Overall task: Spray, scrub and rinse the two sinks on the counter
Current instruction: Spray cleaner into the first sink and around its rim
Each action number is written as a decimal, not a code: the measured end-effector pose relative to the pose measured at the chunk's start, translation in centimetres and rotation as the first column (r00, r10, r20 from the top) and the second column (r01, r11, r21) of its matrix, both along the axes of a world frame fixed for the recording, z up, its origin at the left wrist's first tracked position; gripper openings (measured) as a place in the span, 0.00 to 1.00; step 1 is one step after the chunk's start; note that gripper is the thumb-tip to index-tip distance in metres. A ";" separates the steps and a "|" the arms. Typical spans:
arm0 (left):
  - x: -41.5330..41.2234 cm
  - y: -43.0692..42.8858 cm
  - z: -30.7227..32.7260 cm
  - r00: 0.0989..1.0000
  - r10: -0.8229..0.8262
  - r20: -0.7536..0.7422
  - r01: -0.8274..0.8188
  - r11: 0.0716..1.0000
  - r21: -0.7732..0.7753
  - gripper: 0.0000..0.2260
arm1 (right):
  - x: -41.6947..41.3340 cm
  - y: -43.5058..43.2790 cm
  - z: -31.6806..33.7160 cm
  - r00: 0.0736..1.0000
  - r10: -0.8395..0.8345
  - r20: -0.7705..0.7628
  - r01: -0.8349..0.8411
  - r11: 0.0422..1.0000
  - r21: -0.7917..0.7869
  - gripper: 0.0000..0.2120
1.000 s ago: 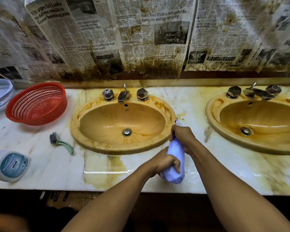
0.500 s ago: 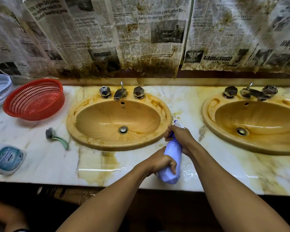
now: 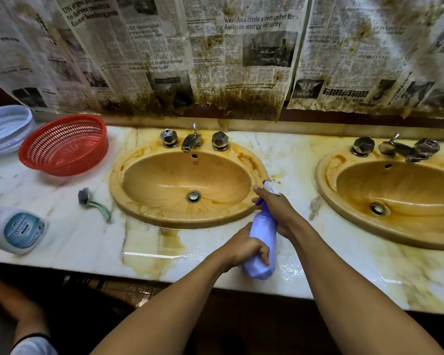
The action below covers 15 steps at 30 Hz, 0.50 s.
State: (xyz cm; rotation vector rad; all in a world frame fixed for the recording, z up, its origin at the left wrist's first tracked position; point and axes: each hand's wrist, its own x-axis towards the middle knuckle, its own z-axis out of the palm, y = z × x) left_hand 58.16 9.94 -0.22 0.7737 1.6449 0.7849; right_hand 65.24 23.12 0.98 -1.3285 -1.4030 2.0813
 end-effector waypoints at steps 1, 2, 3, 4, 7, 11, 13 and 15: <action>-0.3 -0.1 0.1 1.000 0.018 0.003 -0.018 1.000 0.013 0.28 | -0.4 0.0 0.6 0.999 0.037 0.009 -0.037 0.999 0.029 0.10; -0.7 -0.3 0.3 0.999 0.046 0.004 -0.046 0.998 0.030 0.29 | -0.8 -0.1 1.2 0.998 0.064 0.007 -0.064 0.996 0.063 0.11; -1.2 -0.5 0.4 0.997 0.074 0.000 -0.074 0.996 0.048 0.30 | -1.3 -0.3 1.8 0.997 0.082 -0.008 -0.081 0.993 0.088 0.14; -1.7 -0.6 0.4 0.995 0.103 -0.003 -0.103 0.993 0.064 0.31 | -1.9 -0.5 2.4 0.994 0.104 -0.029 -0.100 0.988 0.118 0.18; -4.2 -1.5 0.8 0.973 0.228 -0.022 -0.224 0.968 0.110 0.32 | -4.1 -1.4 4.3 0.974 0.225 0.006 -0.218 0.935 0.279 0.21; -9.1 -3.7 1.7 0.903 0.422 -0.081 -0.394 0.889 0.235 0.29 | -7.9 -2.7 6.9 0.941 0.329 0.083 -0.323 0.792 0.518 0.15; -12.5 -5.5 2.2 0.851 0.509 -0.131 -0.456 0.839 0.297 0.32 | -10.4 -3.7 8.2 0.910 0.403 0.100 -0.382 0.716 0.584 0.14; -16.0 -7.6 2.4 0.792 0.588 -0.166 -0.510 0.786 0.349 0.35 | -13.0 -5.0 9.4 0.863 0.497 0.094 -0.444 0.655 0.611 0.13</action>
